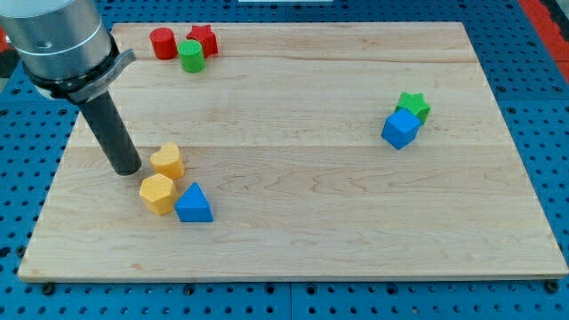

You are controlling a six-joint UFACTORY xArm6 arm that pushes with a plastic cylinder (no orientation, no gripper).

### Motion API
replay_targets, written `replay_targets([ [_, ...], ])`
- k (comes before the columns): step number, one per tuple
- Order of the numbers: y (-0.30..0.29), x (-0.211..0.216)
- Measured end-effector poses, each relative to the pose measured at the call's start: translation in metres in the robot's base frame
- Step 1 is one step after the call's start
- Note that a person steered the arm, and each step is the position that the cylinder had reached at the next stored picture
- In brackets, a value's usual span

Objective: Slide the yellow heart towards the blue cube and green star

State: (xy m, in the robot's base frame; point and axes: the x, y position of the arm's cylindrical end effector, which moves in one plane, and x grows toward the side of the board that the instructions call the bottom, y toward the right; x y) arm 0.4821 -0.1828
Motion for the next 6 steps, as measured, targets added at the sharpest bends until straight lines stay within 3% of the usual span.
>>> replay_targets([
  [2, 0.148, -0.018],
  [4, 0.211, -0.054],
  [5, 0.289, -0.057],
  [6, 0.263, -0.048],
])
